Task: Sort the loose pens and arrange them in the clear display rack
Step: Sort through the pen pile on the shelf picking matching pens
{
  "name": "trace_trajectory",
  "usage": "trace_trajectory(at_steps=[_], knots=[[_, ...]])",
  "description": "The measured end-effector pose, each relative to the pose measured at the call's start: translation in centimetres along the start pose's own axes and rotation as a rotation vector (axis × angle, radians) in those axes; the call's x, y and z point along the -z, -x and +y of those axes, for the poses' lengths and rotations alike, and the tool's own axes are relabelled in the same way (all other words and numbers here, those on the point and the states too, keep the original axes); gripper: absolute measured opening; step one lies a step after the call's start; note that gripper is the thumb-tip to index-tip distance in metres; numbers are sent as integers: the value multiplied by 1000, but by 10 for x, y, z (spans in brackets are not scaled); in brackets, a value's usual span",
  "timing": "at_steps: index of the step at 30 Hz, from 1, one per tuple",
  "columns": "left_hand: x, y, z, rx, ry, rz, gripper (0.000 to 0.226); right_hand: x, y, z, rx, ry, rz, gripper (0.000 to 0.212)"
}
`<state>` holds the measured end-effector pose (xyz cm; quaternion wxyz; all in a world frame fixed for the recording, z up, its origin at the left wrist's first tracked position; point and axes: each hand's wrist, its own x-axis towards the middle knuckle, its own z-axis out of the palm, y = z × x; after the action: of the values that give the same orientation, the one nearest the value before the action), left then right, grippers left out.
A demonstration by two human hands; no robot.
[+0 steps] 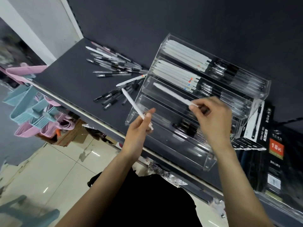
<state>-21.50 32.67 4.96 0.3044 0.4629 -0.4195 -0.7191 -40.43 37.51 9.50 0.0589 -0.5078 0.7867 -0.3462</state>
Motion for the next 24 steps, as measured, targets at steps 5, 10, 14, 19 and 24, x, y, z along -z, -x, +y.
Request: trace_trajectory(at_steps=[5,10,14,19,24], knots=[[10,-12,5,-10,39,108,32,-23,-40,-1,50,212,-234,22],[18,-16,4,-37,16,168,34,-30,-55,-4,103,367,-391,15],[21,-17,2,-77,24,145,23,-41,-58,-6,108,414,-498,16],[23,-20,3,-80,-29,146,37,-46,-62,-6,109,431,-552,22],[14,-22,11,-82,-6,135,24,-35,-42,-27,156,311,-342,25]])
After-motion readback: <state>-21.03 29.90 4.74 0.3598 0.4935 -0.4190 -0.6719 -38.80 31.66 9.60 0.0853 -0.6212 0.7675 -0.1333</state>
